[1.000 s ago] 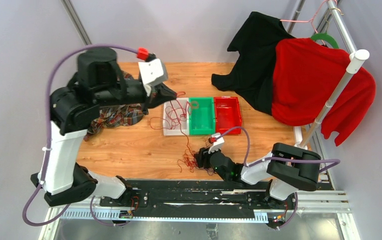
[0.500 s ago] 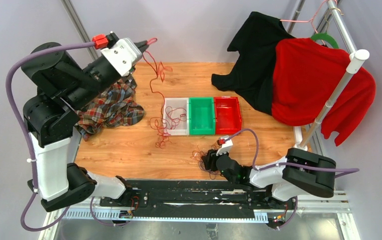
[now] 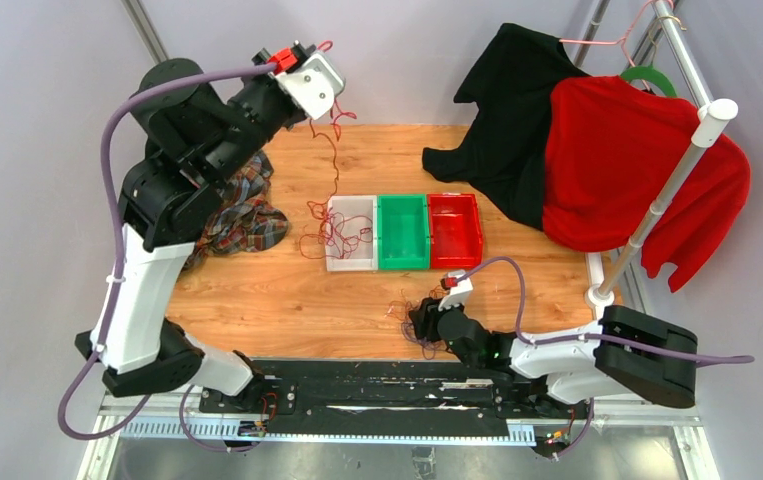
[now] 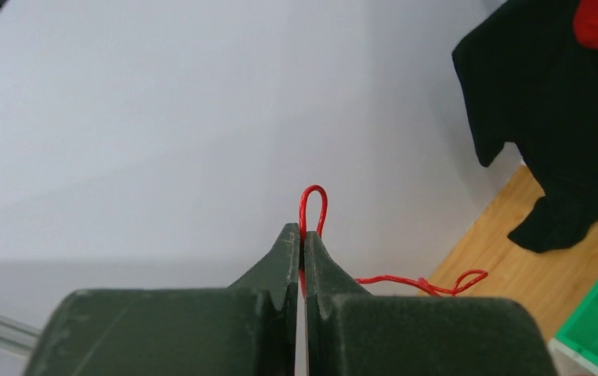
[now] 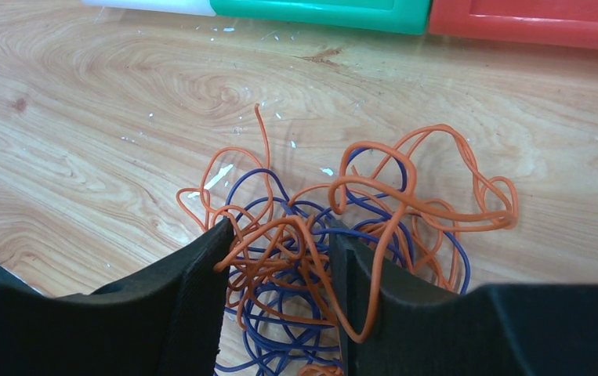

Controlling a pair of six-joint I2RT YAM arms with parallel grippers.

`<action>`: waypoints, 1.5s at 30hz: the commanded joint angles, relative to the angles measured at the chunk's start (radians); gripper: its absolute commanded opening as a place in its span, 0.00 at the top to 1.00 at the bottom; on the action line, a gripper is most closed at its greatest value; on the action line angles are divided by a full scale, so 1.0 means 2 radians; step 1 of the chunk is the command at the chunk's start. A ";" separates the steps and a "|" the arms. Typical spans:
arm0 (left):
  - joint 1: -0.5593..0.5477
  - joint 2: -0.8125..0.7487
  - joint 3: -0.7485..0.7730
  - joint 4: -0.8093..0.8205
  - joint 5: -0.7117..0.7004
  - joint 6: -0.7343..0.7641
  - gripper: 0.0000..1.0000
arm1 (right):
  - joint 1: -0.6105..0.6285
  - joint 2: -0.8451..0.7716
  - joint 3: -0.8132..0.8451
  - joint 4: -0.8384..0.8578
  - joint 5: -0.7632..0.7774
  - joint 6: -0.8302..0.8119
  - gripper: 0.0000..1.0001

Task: Untangle the cables

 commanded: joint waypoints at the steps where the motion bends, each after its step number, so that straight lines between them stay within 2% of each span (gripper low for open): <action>1: -0.001 0.024 0.079 0.035 -0.014 0.036 0.99 | 0.007 -0.022 -0.006 -0.017 0.012 -0.004 0.50; 9: -0.001 -0.010 0.097 0.035 0.036 0.020 1.00 | 0.008 -0.126 0.075 -0.105 -0.015 -0.104 0.33; 13: -0.002 -0.031 0.097 0.037 0.086 -0.016 0.99 | 0.007 -0.148 0.132 -0.117 -0.039 -0.168 0.31; 16: -0.002 -0.042 0.094 0.037 0.124 -0.054 0.99 | 0.008 -0.132 0.182 -0.106 -0.082 -0.211 0.31; 24: -0.002 -0.054 0.082 0.039 0.192 -0.135 0.98 | 0.014 -0.021 0.302 -0.049 -0.169 -0.295 0.30; 27: -0.001 -0.057 0.076 0.039 0.197 -0.134 0.98 | 0.014 -0.005 0.310 -0.056 -0.170 -0.287 0.30; 30: -0.002 -0.060 0.076 0.039 0.198 -0.131 0.99 | 0.015 -0.027 0.270 -0.067 -0.150 -0.246 0.30; 33: -0.002 -0.064 0.072 0.042 0.199 -0.123 0.99 | 0.015 -0.075 0.220 -0.153 -0.133 -0.151 0.32; 36: -0.002 -0.070 0.062 0.048 0.197 -0.119 0.99 | 0.015 -0.123 0.186 -0.282 -0.149 -0.066 0.31; 38: -0.002 -0.074 0.052 0.052 0.199 -0.118 0.99 | 0.014 -0.145 0.182 -0.374 -0.149 -0.028 0.28; 40: -0.002 -0.078 0.041 0.056 0.199 -0.118 0.99 | 0.007 -0.156 0.193 -0.452 -0.157 -0.016 0.26; 45: -0.001 -0.081 0.028 0.056 0.195 -0.114 0.99 | -0.032 -0.143 0.281 -0.596 -0.233 -0.025 0.25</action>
